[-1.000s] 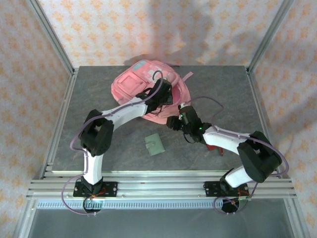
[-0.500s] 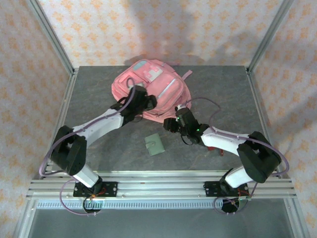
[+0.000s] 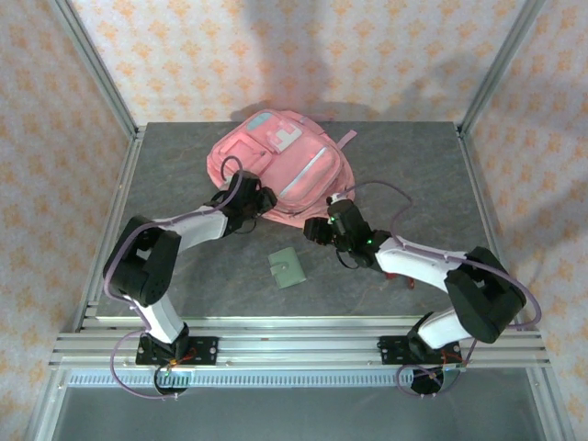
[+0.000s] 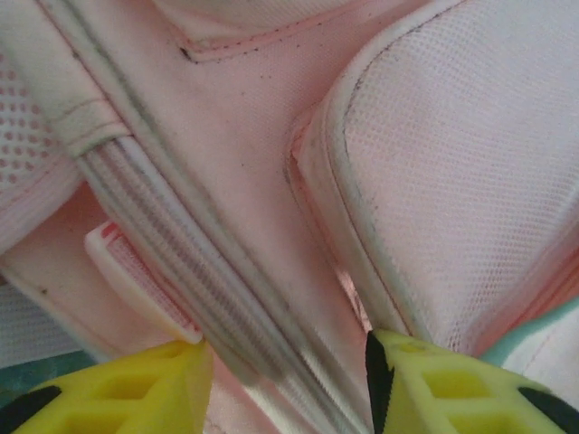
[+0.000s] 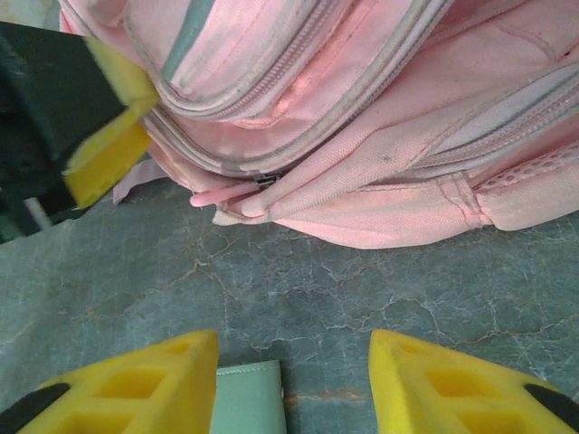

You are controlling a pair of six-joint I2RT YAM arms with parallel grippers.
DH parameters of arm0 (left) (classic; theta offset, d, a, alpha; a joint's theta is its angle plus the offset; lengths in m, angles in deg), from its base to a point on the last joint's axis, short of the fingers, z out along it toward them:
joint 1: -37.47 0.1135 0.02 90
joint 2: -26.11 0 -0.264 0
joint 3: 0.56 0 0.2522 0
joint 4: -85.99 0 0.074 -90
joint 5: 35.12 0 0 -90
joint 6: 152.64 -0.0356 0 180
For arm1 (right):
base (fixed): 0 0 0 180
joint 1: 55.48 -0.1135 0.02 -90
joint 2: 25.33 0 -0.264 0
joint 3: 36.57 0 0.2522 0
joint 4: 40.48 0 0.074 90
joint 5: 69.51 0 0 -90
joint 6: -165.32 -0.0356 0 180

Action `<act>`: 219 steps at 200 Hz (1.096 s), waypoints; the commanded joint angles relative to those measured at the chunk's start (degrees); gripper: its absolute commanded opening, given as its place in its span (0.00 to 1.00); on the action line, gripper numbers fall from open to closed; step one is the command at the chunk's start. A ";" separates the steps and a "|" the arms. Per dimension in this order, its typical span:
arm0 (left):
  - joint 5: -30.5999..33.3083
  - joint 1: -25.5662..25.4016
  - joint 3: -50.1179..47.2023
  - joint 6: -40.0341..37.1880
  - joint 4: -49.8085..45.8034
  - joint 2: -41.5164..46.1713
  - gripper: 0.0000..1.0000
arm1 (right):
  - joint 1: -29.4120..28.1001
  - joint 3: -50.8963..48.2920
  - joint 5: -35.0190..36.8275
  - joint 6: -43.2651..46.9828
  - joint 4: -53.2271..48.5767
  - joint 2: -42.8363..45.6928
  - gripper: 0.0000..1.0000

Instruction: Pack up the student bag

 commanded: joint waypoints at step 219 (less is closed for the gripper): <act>-8.70 -0.87 -4.61 2.51 11.17 9.42 0.00 | 9.35 28.27 -13.90 -15.52 -0.67 -24.23 0.40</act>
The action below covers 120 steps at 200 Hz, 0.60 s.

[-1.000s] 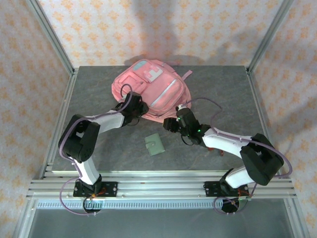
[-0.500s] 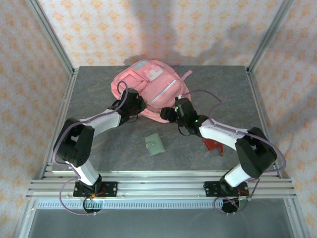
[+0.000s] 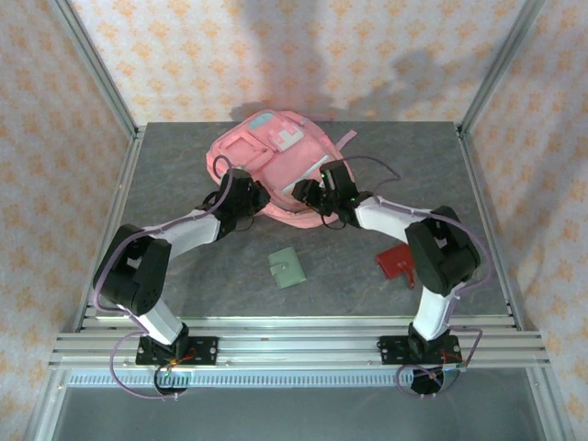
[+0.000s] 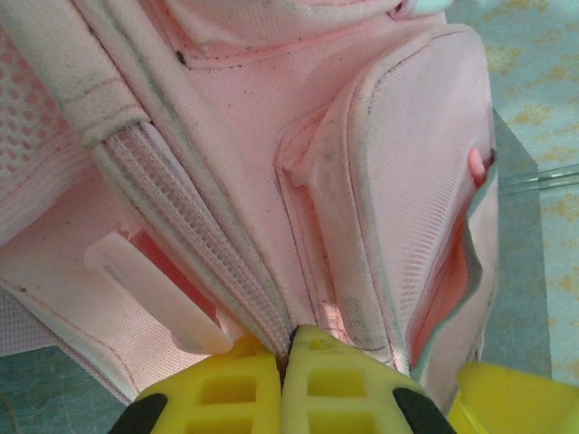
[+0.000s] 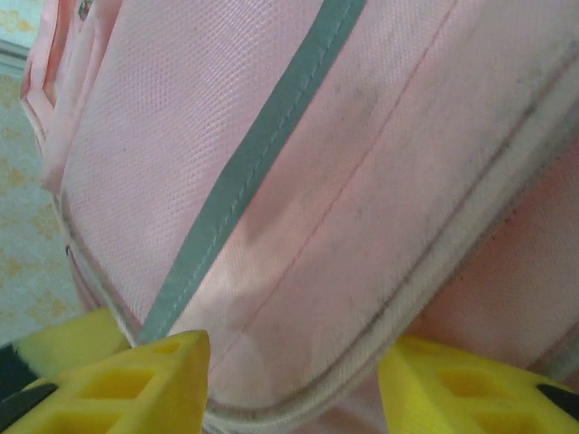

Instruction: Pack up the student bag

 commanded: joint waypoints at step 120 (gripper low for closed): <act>0.07 -2.85 -3.11 -0.14 2.92 5.47 0.44 | 1.45 4.70 -2.05 -4.29 8.83 6.42 0.00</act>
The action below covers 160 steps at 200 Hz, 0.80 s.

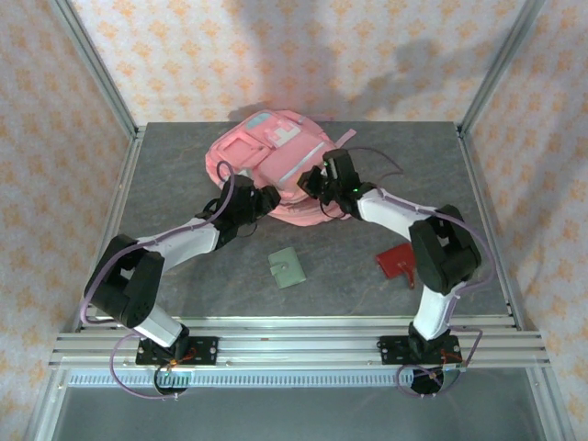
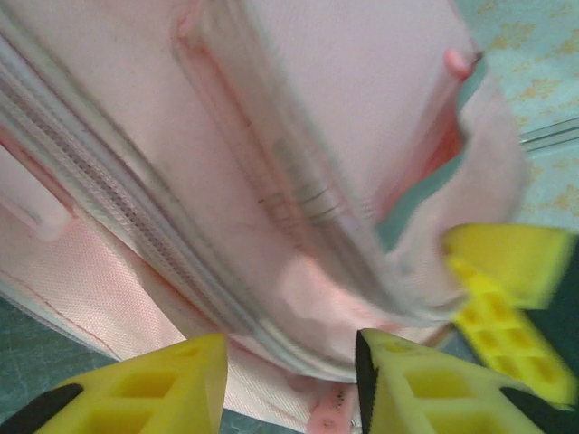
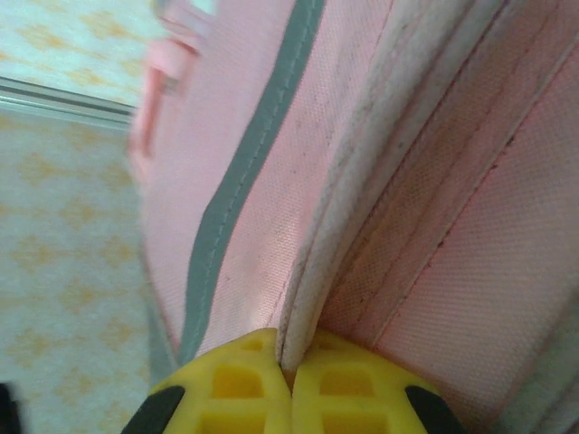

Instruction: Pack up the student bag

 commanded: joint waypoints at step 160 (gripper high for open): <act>-0.89 1.81 9.59 0.25 2.67 -2.27 0.65 | -0.04 -2.27 -4.90 -0.43 12.46 6.04 0.00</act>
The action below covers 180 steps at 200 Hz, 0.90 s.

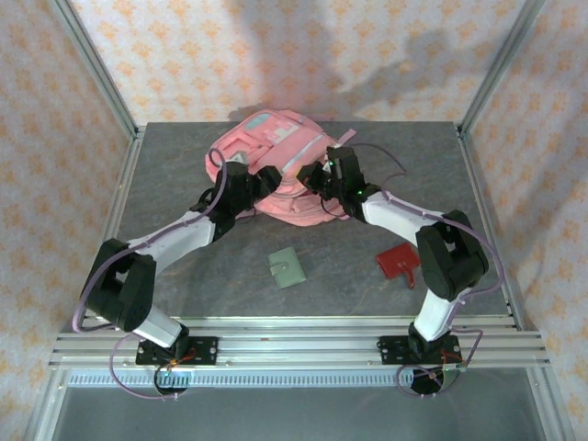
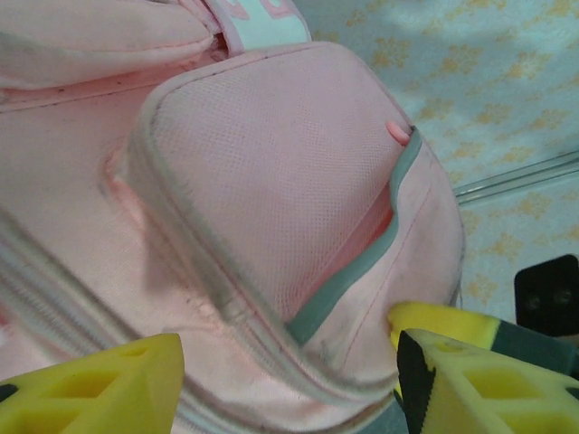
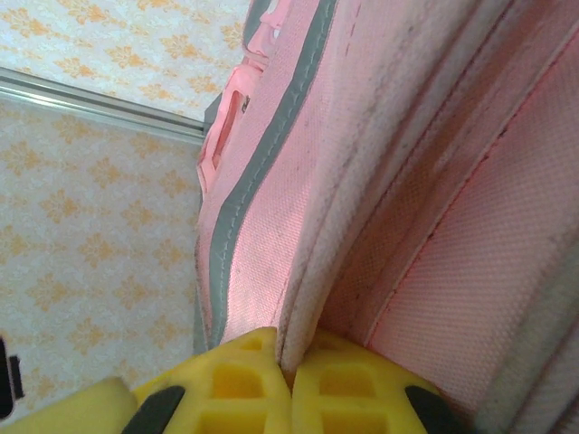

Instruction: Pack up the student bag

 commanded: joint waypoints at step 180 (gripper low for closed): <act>-6.94 1.91 10.56 5.02 1.21 -5.80 0.00 | -7.11 -6.25 17.13 16.63 -18.50 14.53 0.36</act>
